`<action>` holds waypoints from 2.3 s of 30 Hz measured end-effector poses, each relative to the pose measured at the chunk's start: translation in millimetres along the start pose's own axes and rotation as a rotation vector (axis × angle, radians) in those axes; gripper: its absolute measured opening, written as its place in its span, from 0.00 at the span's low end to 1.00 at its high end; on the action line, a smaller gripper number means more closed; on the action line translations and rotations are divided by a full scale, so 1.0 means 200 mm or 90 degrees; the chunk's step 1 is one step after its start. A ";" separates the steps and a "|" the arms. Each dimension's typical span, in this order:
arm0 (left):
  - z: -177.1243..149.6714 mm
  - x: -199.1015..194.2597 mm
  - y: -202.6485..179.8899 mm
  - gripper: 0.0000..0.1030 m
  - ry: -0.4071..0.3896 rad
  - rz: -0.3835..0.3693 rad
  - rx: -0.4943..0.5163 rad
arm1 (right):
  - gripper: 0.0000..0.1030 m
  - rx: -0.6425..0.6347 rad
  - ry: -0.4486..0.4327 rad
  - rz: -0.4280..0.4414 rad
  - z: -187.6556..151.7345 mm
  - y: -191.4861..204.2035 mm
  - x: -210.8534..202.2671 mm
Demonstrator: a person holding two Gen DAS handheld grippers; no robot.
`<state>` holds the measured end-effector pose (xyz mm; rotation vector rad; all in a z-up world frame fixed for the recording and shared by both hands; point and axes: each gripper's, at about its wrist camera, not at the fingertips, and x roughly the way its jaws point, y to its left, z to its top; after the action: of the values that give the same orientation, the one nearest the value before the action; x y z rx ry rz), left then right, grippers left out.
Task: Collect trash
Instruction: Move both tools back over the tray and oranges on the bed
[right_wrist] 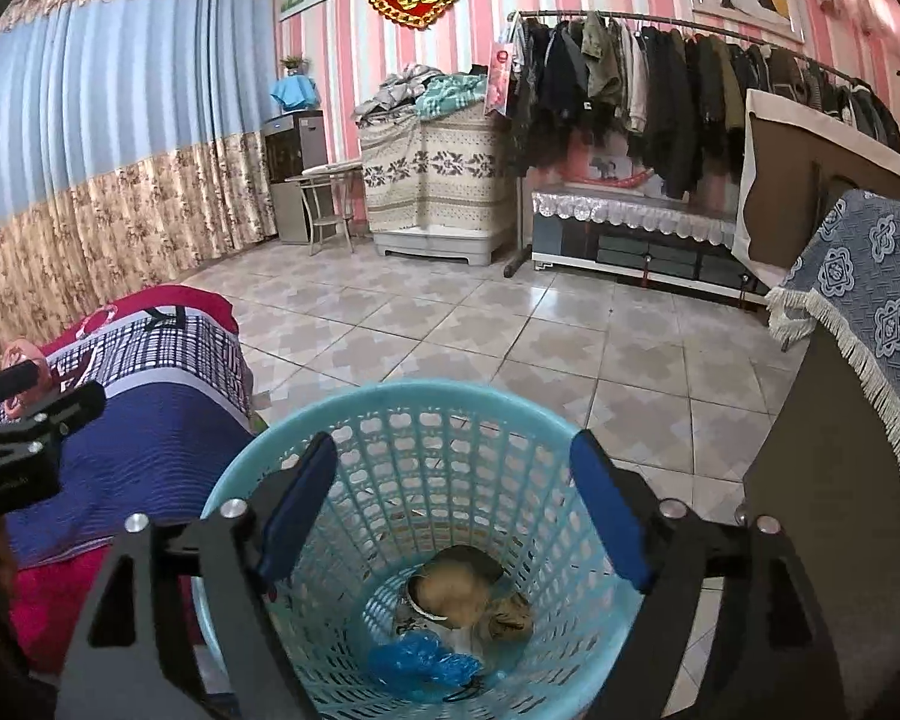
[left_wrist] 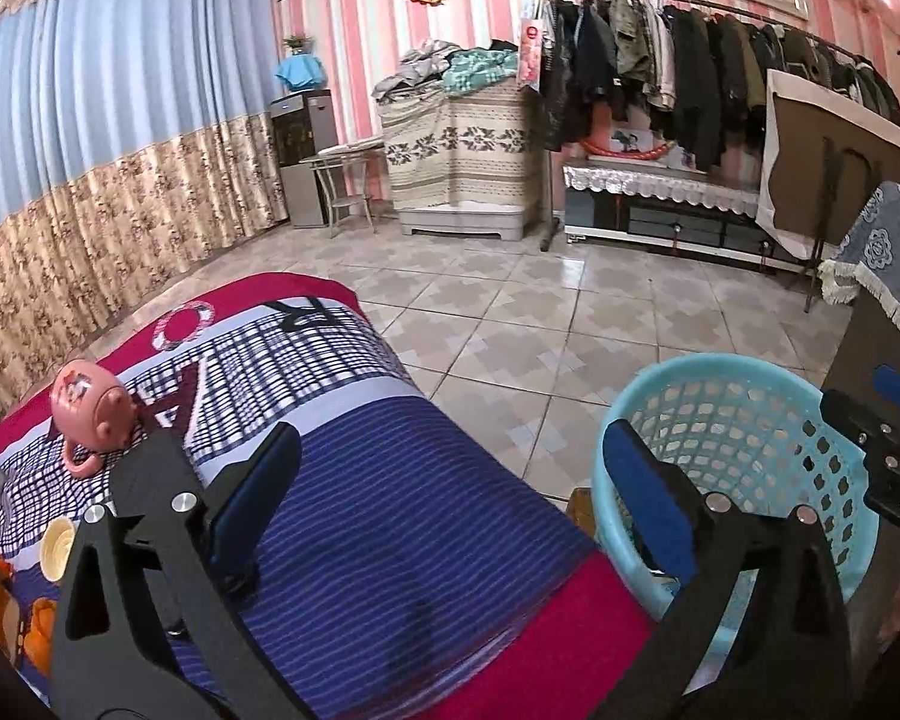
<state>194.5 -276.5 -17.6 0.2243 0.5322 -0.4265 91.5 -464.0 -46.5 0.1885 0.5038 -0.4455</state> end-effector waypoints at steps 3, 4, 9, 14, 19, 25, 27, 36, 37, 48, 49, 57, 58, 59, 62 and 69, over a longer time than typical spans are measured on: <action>-0.01 -0.04 0.03 0.95 0.000 -0.007 -0.011 | 0.80 0.000 0.007 0.001 0.00 0.01 0.01; -0.01 -0.04 0.04 0.95 0.001 -0.009 -0.014 | 0.80 -0.001 0.008 0.002 0.00 0.01 0.01; -0.07 -0.07 0.09 0.95 0.016 -0.004 -0.011 | 0.81 -0.011 0.004 0.008 0.01 0.05 0.00; -0.12 -0.13 0.13 0.95 0.020 0.020 0.031 | 0.81 -0.025 0.002 0.019 0.02 0.09 -0.01; -0.21 -0.26 0.18 0.95 -0.021 0.048 0.041 | 0.81 -0.036 -0.004 0.034 0.02 0.15 -0.03; -0.26 -0.39 0.29 0.95 -0.006 0.041 0.029 | 0.81 -0.055 -0.010 0.058 0.02 0.26 -0.08; -0.28 -0.44 0.33 0.95 -0.011 0.047 0.025 | 0.81 -0.073 -0.011 0.068 0.01 0.33 -0.09; -0.35 -0.64 0.61 0.95 -0.044 0.089 -0.033 | 0.91 -0.120 -0.040 0.114 0.02 0.60 -0.20; -0.36 -0.65 0.64 0.95 -0.046 0.090 -0.038 | 0.91 -0.120 -0.041 0.122 0.02 0.63 -0.22; -0.49 -0.82 1.04 0.95 -0.049 0.183 -0.099 | 0.91 -0.177 -0.035 0.180 -0.07 0.98 -0.29; -0.51 -0.84 1.08 0.95 -0.049 0.192 -0.107 | 0.91 -0.173 -0.031 0.191 -0.08 1.02 -0.30; -0.67 -0.94 1.38 0.95 -0.036 0.266 -0.164 | 0.95 -0.138 0.007 0.259 -0.13 1.17 -0.31; -0.70 -0.95 1.44 0.95 -0.025 0.271 -0.181 | 0.95 -0.137 0.008 0.263 -0.14 1.19 -0.32; -0.71 -0.95 1.47 0.95 -0.017 0.270 -0.190 | 0.95 -0.136 0.010 0.266 -0.15 1.22 -0.32; -0.76 -0.96 1.59 0.95 0.009 0.275 -0.211 | 0.95 -0.147 0.022 0.281 -0.18 1.29 -0.32; -0.89 -0.99 1.75 0.95 0.016 0.313 -0.249 | 0.95 -0.205 0.034 0.308 -0.26 1.50 -0.35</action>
<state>118.3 156.3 -26.7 -0.0215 0.5530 0.1607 152.0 -158.0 -36.0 0.0081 0.5548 0.1154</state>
